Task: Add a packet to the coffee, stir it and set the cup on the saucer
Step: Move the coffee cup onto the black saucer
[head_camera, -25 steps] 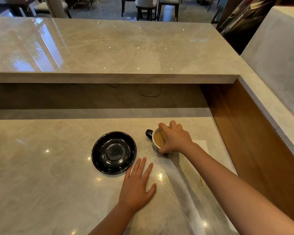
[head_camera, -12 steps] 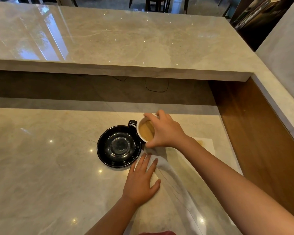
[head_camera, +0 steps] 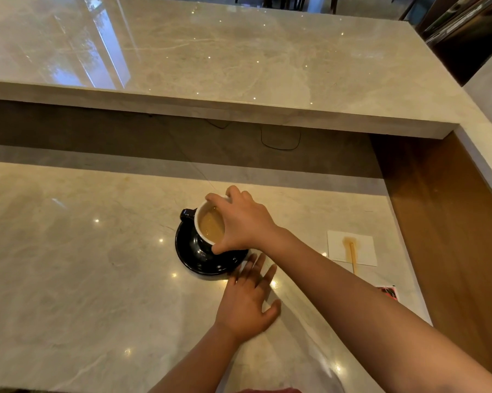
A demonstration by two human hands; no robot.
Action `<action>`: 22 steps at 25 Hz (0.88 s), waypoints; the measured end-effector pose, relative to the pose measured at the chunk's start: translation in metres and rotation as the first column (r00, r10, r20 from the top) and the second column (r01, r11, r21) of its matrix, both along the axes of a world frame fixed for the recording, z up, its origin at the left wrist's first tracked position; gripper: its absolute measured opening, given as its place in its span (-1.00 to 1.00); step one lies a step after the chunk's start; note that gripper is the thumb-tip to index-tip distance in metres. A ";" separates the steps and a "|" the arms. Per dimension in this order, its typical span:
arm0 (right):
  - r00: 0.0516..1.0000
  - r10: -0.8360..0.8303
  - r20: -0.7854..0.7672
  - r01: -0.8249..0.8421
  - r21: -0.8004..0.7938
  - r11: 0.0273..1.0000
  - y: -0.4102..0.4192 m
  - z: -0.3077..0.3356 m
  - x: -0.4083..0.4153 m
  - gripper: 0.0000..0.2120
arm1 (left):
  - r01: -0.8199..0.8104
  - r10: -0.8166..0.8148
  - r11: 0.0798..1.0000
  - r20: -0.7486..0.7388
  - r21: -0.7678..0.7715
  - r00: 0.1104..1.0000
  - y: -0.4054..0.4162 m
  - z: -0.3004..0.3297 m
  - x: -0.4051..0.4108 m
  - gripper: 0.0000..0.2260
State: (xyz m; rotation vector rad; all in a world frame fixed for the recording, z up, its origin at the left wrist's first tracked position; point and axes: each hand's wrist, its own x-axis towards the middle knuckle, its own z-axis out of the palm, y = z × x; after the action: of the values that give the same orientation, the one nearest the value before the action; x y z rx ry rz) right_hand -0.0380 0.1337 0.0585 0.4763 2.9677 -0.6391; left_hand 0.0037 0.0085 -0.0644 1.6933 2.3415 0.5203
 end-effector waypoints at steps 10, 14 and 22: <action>0.999 0.034 0.037 -0.034 0.004 0.999 -0.011 -0.013 -0.006 -0.11 | -0.012 0.012 1.000 0.007 0.004 1.000 -0.001 -0.001 0.001 -0.51; 0.996 0.050 0.071 -0.053 0.037 0.998 -0.016 -0.012 -0.010 -0.11 | -0.009 0.008 0.999 0.029 0.032 1.000 0.000 0.002 0.001 -0.51; 0.989 0.088 0.121 -0.092 0.035 0.995 -0.014 -0.010 -0.007 -0.04 | -0.010 0.009 1.000 0.033 0.024 0.999 0.001 0.003 0.000 -0.51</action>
State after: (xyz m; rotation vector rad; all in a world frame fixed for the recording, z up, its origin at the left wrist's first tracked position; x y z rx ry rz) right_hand -0.0449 0.1198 0.0486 0.3669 2.8749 -0.5231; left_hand 0.0042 0.0094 -0.0609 1.6719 2.3309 0.5765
